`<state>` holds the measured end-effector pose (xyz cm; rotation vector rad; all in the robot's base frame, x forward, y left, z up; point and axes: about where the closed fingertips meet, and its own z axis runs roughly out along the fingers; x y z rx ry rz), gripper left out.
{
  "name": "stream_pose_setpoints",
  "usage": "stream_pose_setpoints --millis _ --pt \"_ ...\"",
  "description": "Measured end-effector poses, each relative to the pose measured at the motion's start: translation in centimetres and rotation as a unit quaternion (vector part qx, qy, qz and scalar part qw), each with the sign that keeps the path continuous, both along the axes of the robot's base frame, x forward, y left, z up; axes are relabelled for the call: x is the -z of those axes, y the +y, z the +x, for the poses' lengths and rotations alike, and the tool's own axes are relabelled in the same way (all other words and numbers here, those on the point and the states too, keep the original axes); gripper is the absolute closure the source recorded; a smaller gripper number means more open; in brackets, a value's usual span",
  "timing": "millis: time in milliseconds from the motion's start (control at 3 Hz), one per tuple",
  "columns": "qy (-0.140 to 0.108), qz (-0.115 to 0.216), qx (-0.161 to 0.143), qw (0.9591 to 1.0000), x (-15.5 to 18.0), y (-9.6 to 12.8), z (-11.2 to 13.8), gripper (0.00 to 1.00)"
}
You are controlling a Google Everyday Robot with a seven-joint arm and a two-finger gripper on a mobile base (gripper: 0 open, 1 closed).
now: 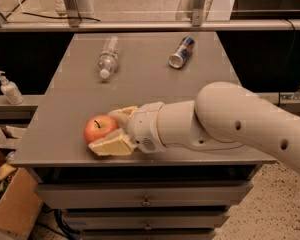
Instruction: Move apple near redbull can
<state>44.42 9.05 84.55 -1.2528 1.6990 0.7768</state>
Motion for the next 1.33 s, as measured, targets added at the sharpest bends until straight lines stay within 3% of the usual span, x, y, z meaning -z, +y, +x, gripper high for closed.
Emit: stream_pose_setpoints --millis 333,667,1000,1333 --pt "-0.003 0.0 0.014 0.9999 -0.5 -1.0 0.5 0.87" --pt "-0.014 -0.007 0.049 0.9987 -2.1 -4.8 2.2 1.0" --pt "-0.038 -0.014 0.118 0.9921 -5.6 -12.4 5.5 1.0" --pt "-0.038 -0.015 0.117 0.9923 -5.6 -12.3 5.5 1.0"
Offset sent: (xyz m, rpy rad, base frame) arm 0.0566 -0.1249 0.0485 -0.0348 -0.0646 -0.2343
